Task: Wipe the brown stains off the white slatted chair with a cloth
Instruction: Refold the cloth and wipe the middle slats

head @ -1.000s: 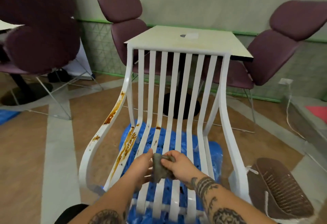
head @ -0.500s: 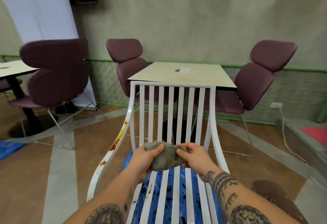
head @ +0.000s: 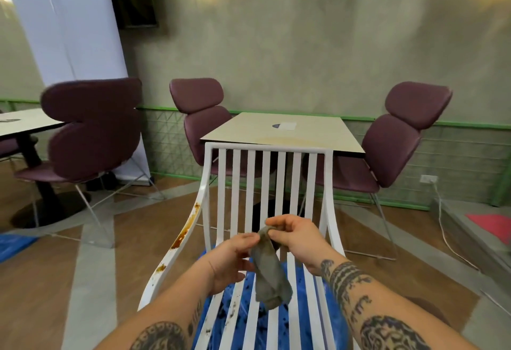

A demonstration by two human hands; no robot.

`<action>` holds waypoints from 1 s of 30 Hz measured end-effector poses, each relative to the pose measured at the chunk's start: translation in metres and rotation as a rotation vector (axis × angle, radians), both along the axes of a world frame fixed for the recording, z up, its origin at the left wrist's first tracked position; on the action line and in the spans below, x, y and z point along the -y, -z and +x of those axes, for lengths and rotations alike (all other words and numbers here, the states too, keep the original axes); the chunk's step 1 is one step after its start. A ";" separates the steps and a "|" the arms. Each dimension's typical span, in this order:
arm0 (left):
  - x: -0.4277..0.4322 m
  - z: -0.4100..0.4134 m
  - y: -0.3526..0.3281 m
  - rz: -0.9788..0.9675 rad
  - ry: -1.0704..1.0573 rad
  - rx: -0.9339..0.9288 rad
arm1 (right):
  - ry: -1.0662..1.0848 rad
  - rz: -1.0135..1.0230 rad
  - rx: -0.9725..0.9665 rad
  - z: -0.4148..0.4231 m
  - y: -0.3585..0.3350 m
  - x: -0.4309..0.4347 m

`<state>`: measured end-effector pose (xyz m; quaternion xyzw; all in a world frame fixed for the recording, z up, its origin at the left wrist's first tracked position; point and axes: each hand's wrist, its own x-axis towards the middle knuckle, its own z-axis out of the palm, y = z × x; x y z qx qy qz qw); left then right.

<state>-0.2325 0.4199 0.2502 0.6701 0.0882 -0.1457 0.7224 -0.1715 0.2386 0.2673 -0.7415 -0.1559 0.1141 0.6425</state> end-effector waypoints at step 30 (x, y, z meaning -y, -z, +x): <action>0.014 -0.002 0.002 -0.204 -0.129 0.057 | 0.286 0.038 -0.096 0.014 -0.009 0.008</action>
